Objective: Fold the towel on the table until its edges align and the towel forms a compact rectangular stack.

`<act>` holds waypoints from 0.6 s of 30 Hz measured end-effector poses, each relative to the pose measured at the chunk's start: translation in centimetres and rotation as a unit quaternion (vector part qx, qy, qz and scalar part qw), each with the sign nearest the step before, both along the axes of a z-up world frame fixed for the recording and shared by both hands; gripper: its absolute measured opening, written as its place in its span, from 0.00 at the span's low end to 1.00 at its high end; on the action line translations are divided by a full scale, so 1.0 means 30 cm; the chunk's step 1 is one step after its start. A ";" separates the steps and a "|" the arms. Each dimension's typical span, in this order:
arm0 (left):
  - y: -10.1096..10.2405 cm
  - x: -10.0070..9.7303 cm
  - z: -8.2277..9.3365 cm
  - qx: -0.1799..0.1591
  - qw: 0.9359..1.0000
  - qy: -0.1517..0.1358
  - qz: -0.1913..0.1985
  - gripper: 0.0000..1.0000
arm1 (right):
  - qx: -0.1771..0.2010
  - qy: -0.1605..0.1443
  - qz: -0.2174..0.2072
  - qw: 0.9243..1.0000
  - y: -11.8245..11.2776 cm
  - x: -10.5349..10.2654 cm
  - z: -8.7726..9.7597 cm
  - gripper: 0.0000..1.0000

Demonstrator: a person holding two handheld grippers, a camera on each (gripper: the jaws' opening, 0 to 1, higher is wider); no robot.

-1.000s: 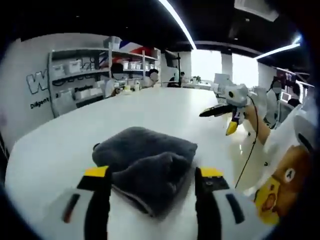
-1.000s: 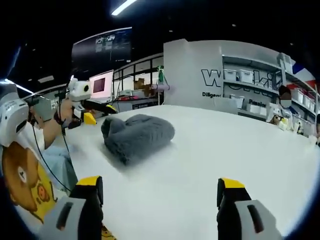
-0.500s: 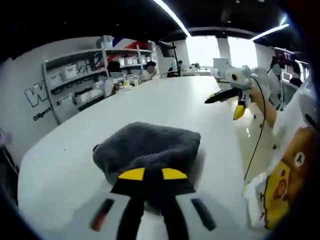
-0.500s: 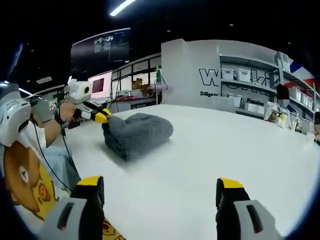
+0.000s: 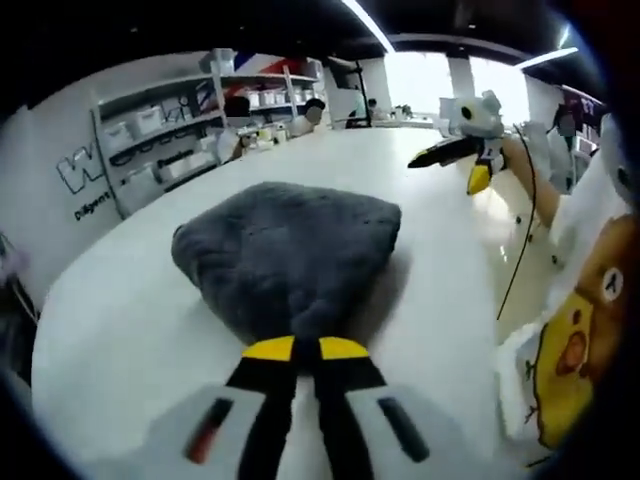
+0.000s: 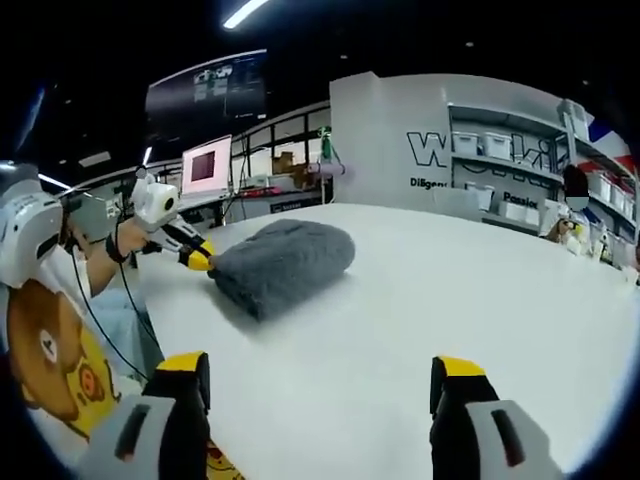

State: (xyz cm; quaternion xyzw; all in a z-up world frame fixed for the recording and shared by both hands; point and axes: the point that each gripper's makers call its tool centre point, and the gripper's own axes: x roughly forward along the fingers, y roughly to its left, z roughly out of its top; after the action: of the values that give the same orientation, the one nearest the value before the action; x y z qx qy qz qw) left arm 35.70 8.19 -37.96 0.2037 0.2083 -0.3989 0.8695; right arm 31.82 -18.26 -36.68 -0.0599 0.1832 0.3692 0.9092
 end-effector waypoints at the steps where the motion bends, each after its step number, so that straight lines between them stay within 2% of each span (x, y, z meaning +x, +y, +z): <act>1: 0.002 -0.003 0.011 -0.005 1.000 0.000 -0.001 0.10 | -0.001 0.000 0.001 1.000 0.000 -0.001 0.000 0.95; 5: 0.007 -0.034 0.075 -0.029 0.999 0.014 -0.021 0.20 | 0.001 -0.002 0.000 1.000 -0.003 -0.006 0.005 0.95; 7: -0.008 -0.038 0.168 -0.088 0.996 0.005 -0.029 0.26 | 0.003 -0.002 -0.002 1.000 -0.008 -0.009 0.006 0.95; 10: -0.041 -0.037 0.306 -0.170 0.984 -0.015 -0.053 0.26 | 0.003 -0.001 -0.003 1.000 -0.012 -0.012 0.002 0.95; 12: -0.058 -0.022 0.358 -0.192 0.979 -0.029 -0.063 0.29 | 0.002 0.000 -0.004 1.000 -0.012 -0.015 0.000 0.95; 15: -0.072 0.029 0.360 -0.190 0.980 -0.032 -0.057 0.35 | 0.003 -0.001 -0.004 1.000 -0.011 -0.020 0.004 0.95; 18: -0.079 0.082 0.303 -0.156 0.986 -0.022 -0.045 0.40 | 0.004 -0.004 -0.003 1.000 -0.010 -0.029 0.012 0.95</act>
State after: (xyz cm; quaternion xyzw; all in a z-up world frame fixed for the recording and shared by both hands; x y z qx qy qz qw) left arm 38.16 5.81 -28.88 0.0831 0.1153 -0.4606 0.8761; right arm 30.95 -18.54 -36.33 -0.0570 0.1780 0.3673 0.9111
